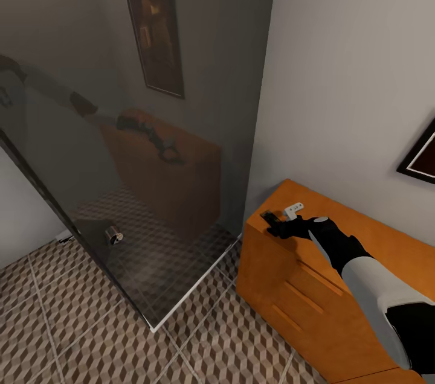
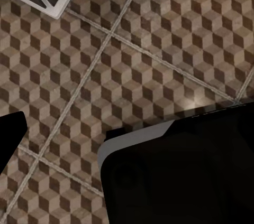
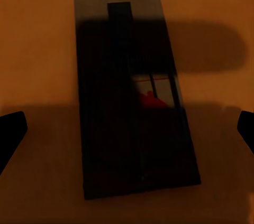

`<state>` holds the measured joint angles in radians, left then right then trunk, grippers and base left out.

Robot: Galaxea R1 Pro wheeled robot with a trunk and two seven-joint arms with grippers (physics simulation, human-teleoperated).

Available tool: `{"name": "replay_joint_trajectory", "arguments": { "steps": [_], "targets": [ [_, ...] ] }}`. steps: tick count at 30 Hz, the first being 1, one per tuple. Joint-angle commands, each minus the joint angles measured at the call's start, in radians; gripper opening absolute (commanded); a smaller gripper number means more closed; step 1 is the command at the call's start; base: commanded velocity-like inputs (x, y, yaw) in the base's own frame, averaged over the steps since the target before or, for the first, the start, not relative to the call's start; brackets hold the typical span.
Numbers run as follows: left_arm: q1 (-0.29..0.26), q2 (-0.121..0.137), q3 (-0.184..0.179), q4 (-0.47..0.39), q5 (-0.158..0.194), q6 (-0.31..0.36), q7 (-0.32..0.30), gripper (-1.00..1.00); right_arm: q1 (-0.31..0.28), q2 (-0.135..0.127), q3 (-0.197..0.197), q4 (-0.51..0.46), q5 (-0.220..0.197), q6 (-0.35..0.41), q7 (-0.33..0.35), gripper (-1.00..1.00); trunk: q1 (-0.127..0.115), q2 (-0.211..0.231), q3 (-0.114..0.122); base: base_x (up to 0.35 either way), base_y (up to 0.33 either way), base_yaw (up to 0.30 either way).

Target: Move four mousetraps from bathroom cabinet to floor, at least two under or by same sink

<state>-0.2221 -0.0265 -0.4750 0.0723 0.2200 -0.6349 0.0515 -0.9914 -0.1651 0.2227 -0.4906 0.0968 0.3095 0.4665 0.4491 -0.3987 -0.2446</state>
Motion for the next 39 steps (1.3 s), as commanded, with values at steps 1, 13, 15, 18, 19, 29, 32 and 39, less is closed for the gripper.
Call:
{"name": "replay_joint_trajectory", "arguments": {
  "steps": [1, 13, 15, 18, 19, 29, 32, 39],
  "targets": [
    [-0.002, -0.001, -0.009, 0.004, 0.003, -0.006, 0.005, 1.0, 0.0, -0.001, 0.004, 0.003, 0.02, -0.001, 0.006, 1.0, 0.001, -0.001, -0.002, 0.0, 0.0, 0.0],
    [-0.002, -0.001, -0.01, 0.004, 0.003, -0.007, 0.005, 1.0, 0.0, -0.001, 0.004, 0.023, 0.02, -0.016, 0.006, 1.0, 0.001, -0.001, -0.002, 0.0, 0.0, 0.0],
    [-0.002, -0.001, -0.009, 0.004, 0.003, -0.007, 0.005, 1.0, 0.0, -0.001, 0.004, 0.024, 0.02, -0.017, 0.006, 1.0, 0.001, -0.001, -0.002, 0.0, 0.0, 0.0],
    [-0.002, -0.001, -0.009, 0.004, 0.003, -0.006, 0.005, 1.0, 0.0, -0.001, 0.004, 0.024, 0.02, -0.017, 0.006, 1.0, 0.001, -0.001, -0.002, 0.0, 0.0, 0.0],
    [-0.002, -0.001, -0.009, 0.004, 0.003, -0.006, 0.005, 1.0, 0.0, -0.001, 0.004, 0.024, 0.02, -0.017, 0.006, 1.0, 0.001, -0.001, -0.002, 0.0, 0.0, 0.0],
    [-0.002, -0.001, -0.009, 0.004, 0.003, -0.006, 0.005, 1.0, 0.0, -0.001, 0.004, 0.024, 0.02, -0.018, 0.006, -1.0, 0.001, -0.001, -0.002, 0.0, 0.0, 0.0],
    [-0.002, -0.001, -0.009, 0.004, 0.003, -0.007, 0.005, 1.0, 0.0, -0.001, 0.004, 0.024, 0.02, -0.018, 0.006, -1.0, 0.001, -0.001, -0.002, 0.0, 0.0, 0.0],
    [-0.002, -0.001, -0.009, 0.004, 0.002, -0.006, 0.005, 1.0, 0.0, -0.001, 0.004, 0.024, 0.02, -0.018, 0.006, -1.0, 0.001, -0.001, -0.002, 0.0, 0.0, 0.0]
  ]
}}
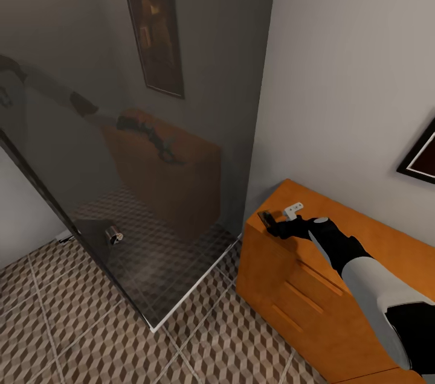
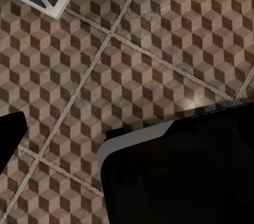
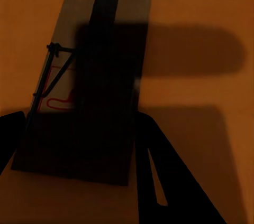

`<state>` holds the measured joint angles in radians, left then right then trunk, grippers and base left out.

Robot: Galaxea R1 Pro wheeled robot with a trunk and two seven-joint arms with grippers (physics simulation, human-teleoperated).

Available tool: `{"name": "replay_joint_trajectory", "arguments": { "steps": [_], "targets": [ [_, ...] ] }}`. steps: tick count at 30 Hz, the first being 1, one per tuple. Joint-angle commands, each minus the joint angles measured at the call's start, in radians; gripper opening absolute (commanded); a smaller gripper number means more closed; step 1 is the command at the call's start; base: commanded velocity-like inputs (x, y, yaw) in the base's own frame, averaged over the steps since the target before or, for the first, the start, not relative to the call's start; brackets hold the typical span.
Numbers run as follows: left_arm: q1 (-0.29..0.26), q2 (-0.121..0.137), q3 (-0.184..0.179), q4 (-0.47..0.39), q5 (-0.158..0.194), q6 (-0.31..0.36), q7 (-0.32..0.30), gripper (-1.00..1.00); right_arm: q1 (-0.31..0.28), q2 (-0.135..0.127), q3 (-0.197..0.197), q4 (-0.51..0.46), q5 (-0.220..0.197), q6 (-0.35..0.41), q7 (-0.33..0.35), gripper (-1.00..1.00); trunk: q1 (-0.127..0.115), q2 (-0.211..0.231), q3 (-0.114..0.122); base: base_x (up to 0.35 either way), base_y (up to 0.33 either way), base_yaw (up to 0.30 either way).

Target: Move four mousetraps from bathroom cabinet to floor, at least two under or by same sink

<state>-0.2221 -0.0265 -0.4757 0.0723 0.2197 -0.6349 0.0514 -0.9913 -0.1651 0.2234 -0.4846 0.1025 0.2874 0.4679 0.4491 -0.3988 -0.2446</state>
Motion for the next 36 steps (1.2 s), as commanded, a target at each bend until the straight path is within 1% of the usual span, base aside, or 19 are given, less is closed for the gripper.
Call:
{"name": "replay_joint_trajectory", "arguments": {
  "steps": [1, 36],
  "targets": [
    [-0.002, -0.001, -0.009, 0.004, 0.003, -0.006, 0.005, 1.0, 0.0, -0.001, 0.004, 0.018, 0.014, 0.004, 0.005, -1.0, 0.001, -0.001, -0.002, 0.0, 0.0, 0.0],
    [-0.002, -0.001, -0.008, 0.004, 0.003, -0.006, 0.005, 1.0, 0.0, 0.002, -0.001, -0.001, 0.014, 0.014, 0.008, -1.0, 0.001, -0.001, -0.002, 0.0, 0.0, 0.0]
  ]
}}
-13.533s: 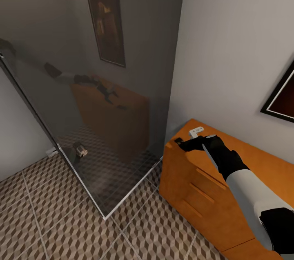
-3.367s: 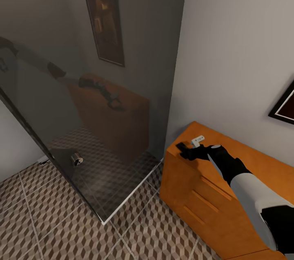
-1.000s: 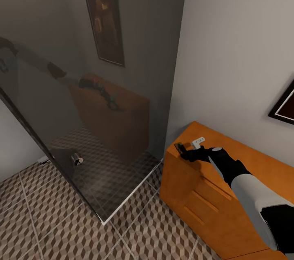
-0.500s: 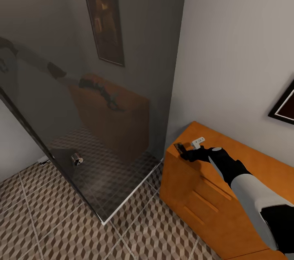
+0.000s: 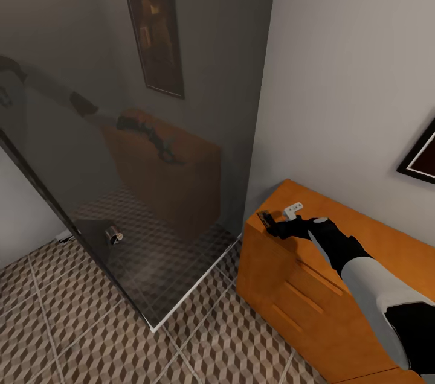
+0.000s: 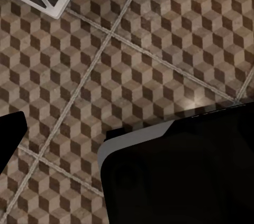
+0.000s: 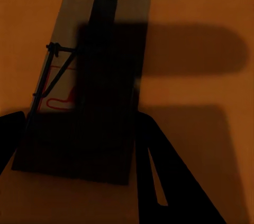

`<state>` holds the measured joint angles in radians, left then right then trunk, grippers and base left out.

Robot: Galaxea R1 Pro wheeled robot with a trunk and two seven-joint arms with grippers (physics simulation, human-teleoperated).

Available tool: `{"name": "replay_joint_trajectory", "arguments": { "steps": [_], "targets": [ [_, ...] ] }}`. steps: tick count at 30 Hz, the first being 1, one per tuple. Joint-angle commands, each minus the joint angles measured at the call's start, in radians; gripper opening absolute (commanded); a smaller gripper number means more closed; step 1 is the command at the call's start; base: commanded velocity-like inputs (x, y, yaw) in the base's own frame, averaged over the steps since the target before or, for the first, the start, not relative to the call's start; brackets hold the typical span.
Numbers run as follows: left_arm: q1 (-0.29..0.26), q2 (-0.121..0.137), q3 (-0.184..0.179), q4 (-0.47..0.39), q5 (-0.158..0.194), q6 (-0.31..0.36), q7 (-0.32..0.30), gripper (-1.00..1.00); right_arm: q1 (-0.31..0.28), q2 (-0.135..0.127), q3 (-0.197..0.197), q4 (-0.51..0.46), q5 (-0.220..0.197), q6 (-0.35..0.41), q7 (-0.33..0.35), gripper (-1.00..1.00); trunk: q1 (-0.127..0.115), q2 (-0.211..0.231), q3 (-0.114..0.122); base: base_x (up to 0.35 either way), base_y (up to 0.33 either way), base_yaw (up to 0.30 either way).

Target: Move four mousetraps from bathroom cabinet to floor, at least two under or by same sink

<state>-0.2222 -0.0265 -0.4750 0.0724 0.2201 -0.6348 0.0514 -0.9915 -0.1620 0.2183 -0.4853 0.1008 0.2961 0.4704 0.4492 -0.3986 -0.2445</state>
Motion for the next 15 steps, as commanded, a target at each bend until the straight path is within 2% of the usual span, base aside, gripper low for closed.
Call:
{"name": "replay_joint_trajectory", "arguments": {
  "steps": [1, 15],
  "targets": [
    [-0.002, -0.001, -0.009, 0.004, 0.003, -0.006, 0.005, 1.0, 0.001, -0.001, 0.004, -0.001, 0.016, 0.005, 0.005, -1.0, 0.001, -0.001, -0.002, 0.0, 0.0, 0.0],
    [-0.002, -0.001, -0.009, 0.004, 0.004, -0.006, 0.005, 1.0, 0.001, -0.001, 0.003, -0.019, 0.017, 0.012, 0.004, -1.0, 0.001, -0.001, -0.002, 0.0, 0.0, 0.0]
  ]
}}
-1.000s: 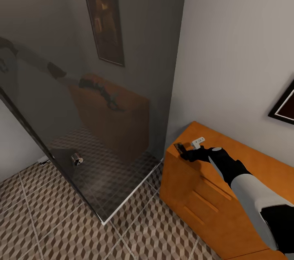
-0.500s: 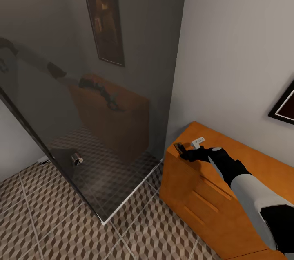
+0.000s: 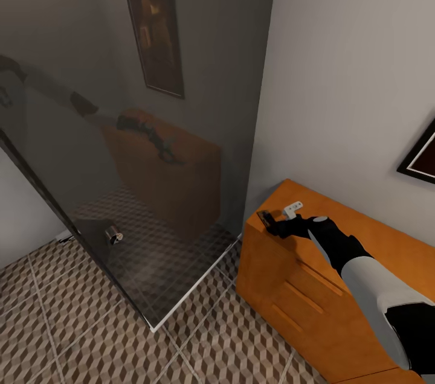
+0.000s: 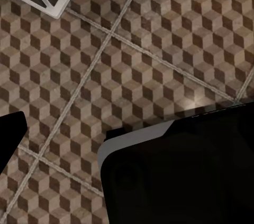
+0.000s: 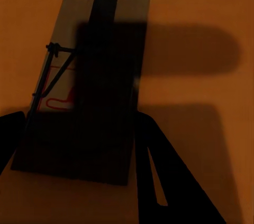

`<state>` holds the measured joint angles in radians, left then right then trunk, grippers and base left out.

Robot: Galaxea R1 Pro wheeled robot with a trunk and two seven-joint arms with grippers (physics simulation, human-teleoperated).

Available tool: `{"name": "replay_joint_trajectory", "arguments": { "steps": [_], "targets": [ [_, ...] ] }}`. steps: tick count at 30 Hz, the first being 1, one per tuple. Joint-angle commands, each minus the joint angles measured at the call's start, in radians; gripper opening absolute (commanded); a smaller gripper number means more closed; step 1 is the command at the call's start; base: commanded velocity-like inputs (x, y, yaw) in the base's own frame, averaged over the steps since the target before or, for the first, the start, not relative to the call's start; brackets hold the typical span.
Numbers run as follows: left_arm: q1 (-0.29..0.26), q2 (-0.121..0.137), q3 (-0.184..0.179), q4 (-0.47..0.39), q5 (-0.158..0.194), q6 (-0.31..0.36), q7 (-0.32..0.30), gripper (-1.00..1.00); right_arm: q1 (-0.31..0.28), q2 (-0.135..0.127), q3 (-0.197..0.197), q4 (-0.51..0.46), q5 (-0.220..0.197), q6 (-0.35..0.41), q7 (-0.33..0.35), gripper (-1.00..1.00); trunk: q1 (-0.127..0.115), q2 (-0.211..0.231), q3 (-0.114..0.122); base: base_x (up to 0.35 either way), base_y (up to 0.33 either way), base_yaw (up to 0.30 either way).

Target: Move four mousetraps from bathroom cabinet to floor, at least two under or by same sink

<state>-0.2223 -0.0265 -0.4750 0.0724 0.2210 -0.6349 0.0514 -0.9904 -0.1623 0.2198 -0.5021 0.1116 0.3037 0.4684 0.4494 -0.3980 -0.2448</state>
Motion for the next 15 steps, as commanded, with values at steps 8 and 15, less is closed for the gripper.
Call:
{"name": "replay_joint_trajectory", "arguments": {
  "steps": [8, 15],
  "targets": [
    [-0.002, -0.001, -0.008, 0.004, 0.003, -0.006, 0.005, 1.0, -0.001, -0.002, 0.0, -0.043, 0.007, 0.048, 0.005, -1.0, 0.001, -0.002, -0.002, 0.0, 0.0, 0.0],
    [-0.002, -0.001, -0.009, 0.004, 0.003, -0.006, 0.005, 1.0, -0.001, -0.002, 0.0, -0.089, 0.007, 0.084, 0.006, -1.0, 0.001, -0.002, -0.002, 0.0, 0.0, 0.0]
  ]
}}
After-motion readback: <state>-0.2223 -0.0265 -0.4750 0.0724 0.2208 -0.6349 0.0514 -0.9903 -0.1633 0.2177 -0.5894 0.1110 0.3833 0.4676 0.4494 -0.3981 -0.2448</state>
